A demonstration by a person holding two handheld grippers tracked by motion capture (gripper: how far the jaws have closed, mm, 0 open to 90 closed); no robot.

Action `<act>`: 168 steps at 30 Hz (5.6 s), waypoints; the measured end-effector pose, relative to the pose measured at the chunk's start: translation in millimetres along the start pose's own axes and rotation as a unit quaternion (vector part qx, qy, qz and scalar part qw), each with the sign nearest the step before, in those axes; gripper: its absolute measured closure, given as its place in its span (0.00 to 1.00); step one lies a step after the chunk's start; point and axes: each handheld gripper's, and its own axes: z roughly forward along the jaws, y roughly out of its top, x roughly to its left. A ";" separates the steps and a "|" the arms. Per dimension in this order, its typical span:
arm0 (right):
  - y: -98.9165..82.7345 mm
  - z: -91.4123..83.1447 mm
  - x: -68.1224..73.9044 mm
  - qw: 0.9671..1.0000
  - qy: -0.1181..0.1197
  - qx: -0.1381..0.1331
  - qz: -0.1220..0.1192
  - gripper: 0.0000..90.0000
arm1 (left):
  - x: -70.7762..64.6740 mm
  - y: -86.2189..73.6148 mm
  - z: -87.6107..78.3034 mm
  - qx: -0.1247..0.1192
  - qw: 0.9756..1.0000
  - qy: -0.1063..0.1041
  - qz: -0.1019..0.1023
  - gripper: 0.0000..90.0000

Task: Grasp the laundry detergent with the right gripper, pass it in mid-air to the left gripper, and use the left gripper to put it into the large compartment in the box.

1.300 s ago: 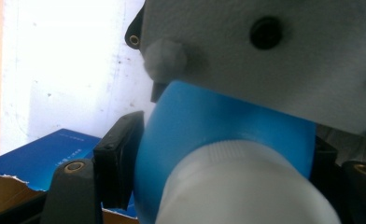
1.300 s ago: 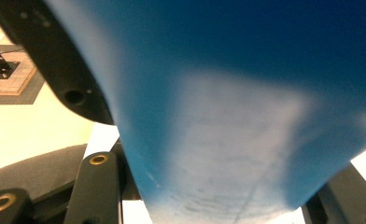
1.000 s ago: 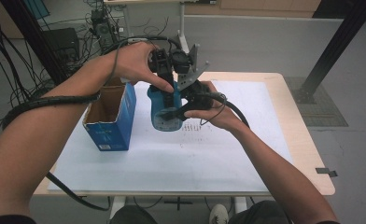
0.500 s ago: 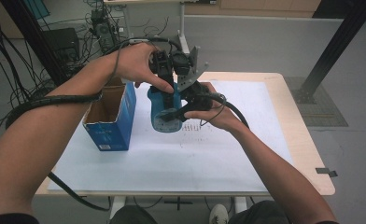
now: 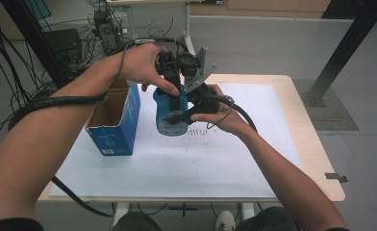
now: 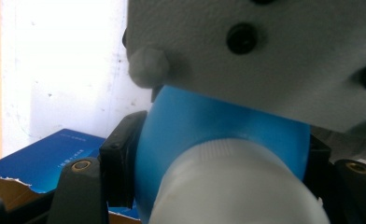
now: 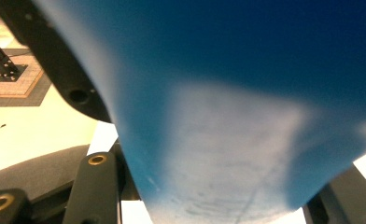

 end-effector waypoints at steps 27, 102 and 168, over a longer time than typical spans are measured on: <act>-2.0 5.0 -1.0 1.000 0.013 0.001 0.003 0.47 | 0.5 -3.0 4.5 0.001 1.000 -0.006 -0.003 0.39; 2.3 8.1 0.3 1.000 0.015 -0.002 -0.002 0.46 | -1.6 -8.6 1.6 0.006 1.000 -0.004 -0.010 0.39; -27.1 -18.3 5.6 0.992 -0.049 0.074 0.094 0.01 | 7.2 -14.5 -4.1 0.017 0.998 -0.013 -0.061 0.39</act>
